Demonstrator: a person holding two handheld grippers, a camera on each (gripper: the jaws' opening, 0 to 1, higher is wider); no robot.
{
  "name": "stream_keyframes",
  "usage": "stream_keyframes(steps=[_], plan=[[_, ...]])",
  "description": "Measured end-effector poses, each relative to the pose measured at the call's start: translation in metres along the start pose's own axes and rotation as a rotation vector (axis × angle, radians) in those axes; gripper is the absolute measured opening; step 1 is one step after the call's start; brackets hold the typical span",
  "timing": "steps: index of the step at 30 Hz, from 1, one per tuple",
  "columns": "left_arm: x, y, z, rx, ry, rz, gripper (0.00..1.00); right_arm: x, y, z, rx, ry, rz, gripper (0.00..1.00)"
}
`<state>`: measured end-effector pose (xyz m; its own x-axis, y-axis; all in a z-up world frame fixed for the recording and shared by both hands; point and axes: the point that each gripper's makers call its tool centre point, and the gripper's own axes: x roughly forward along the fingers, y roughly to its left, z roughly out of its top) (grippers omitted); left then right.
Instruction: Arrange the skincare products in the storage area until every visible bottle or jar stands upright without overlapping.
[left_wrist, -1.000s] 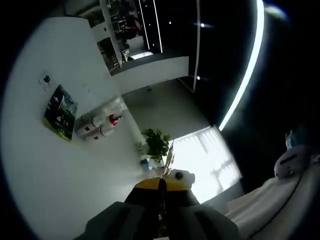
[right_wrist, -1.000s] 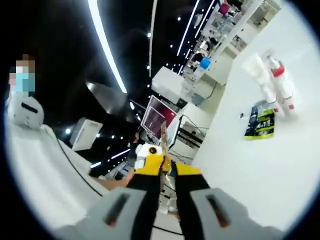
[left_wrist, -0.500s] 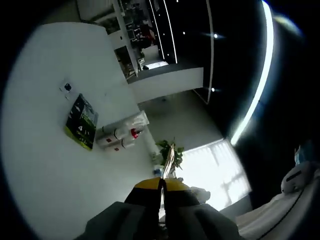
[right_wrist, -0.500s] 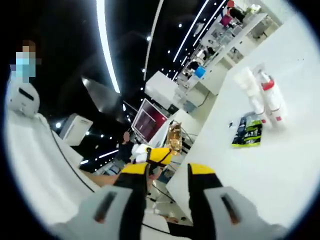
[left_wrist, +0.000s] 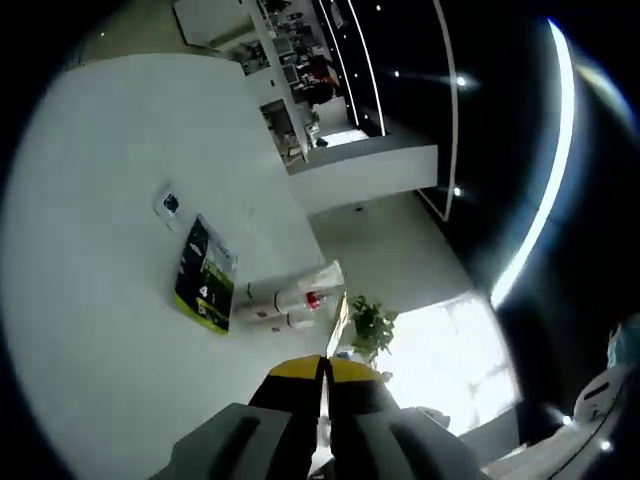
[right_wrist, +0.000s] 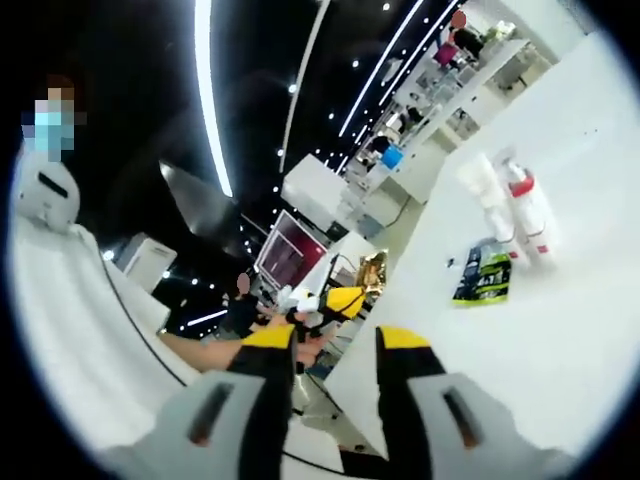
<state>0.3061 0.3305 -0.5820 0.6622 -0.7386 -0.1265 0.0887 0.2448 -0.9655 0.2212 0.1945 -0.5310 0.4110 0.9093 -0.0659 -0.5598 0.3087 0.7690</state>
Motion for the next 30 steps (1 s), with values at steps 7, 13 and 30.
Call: stream_keyframes(steps=[7,13,30], plan=[[0.004,0.017,0.022,-0.003,-0.005,0.042,0.01,-0.008,-0.003,-0.007,-0.002,0.008,-0.034,0.33],[0.009,0.039,0.043,-0.032,-0.009,0.097,0.01,-0.015,-0.007,-0.010,0.014,-0.009,-0.069,0.33],[0.020,0.094,0.078,-0.084,-0.005,0.222,0.01,-0.023,-0.014,-0.012,0.039,-0.038,-0.145,0.33]])
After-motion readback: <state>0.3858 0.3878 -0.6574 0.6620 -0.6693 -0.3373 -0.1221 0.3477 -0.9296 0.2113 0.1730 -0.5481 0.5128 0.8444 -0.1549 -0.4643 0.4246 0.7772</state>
